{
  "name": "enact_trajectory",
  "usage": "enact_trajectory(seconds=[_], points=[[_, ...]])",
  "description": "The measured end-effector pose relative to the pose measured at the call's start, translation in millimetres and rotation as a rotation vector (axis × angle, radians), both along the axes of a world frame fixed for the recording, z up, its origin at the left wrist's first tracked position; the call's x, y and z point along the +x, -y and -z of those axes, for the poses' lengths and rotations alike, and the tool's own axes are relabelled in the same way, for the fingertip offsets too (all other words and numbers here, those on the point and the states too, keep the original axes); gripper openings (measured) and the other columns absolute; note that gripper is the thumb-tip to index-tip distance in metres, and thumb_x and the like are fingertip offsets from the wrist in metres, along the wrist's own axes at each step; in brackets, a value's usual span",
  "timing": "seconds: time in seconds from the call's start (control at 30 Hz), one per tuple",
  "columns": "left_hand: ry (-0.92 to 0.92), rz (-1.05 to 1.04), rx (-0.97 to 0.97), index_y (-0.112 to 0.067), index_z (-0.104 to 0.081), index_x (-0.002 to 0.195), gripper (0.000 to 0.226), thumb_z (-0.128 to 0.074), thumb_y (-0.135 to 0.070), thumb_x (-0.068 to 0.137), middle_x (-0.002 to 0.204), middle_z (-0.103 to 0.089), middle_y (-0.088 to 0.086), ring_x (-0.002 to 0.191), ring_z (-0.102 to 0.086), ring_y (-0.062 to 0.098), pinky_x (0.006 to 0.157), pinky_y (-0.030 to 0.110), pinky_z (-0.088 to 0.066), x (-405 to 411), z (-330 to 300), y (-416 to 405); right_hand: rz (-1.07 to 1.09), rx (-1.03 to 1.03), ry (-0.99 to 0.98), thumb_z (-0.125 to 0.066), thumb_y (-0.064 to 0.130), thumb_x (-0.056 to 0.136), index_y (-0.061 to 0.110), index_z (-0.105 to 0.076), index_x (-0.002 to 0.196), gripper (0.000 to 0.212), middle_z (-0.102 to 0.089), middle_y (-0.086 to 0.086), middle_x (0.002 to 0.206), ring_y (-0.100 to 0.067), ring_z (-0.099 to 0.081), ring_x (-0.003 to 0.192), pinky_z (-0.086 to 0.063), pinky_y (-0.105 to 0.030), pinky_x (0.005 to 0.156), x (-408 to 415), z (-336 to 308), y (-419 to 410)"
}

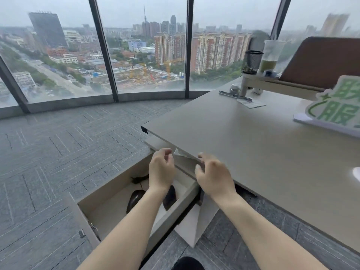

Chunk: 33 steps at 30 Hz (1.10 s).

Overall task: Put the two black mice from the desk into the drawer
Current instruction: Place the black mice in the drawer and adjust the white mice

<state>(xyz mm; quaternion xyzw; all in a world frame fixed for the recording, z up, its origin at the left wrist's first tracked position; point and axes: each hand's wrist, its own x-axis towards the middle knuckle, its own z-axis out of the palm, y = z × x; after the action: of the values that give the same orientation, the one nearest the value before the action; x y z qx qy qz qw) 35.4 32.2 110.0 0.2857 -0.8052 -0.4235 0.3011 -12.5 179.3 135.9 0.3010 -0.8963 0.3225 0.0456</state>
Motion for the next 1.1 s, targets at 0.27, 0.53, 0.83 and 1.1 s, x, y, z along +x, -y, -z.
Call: enact_trajectory(seconds=[0.27,0.53,0.83,1.1], points=[[-0.012,0.493,-0.044,-0.014,-0.066,0.115,0.027,-0.052,-0.018,0.091,0.113,-0.067,0.007,0.095,-0.066,0.017,0.084,0.027,-0.05,-72,-42,-202,0.491,-0.166,-0.286,-0.055,0.014,0.085,0.013,-0.065,0.114,0.03,-0.071,-0.012,0.105,-0.036,-0.061,0.099,-0.05,-0.04,0.082,-46,-36,-237],[0.256,0.886,-0.173,-0.024,-0.041,0.145,0.057,-0.054,-0.028,0.089,0.15,-0.036,0.007,0.128,-0.05,0.027,0.104,0.031,-0.04,-142,-37,-378,0.882,0.086,-0.074,-0.065,0.021,0.079,0.015,-0.052,0.134,0.057,-0.05,-0.018,0.133,-0.041,-0.044,0.122,-0.039,-0.046,0.101,-90,-3,-417],[0.455,0.806,-0.472,-0.037,-0.04,0.14,0.062,-0.05,-0.059,0.083,0.162,-0.008,0.006,0.134,-0.03,0.045,0.106,0.045,-0.033,-208,-27,-457,0.782,0.053,0.059,-0.06,0.031,0.088,0.021,-0.038,0.145,0.062,-0.05,-0.018,0.136,-0.04,-0.046,0.122,-0.04,-0.042,0.1,-113,21,-450],[0.241,0.645,-0.449,-0.024,-0.057,0.113,0.033,-0.047,-0.017,0.081,0.137,-0.045,0.005,0.108,-0.047,0.038,0.091,0.039,-0.04,-189,-18,-428,0.801,-0.134,0.025,-0.062,0.012,0.078,0.021,-0.048,0.129,0.054,-0.049,-0.016,0.122,-0.04,-0.05,0.109,-0.046,-0.04,0.085,-98,10,-433]])
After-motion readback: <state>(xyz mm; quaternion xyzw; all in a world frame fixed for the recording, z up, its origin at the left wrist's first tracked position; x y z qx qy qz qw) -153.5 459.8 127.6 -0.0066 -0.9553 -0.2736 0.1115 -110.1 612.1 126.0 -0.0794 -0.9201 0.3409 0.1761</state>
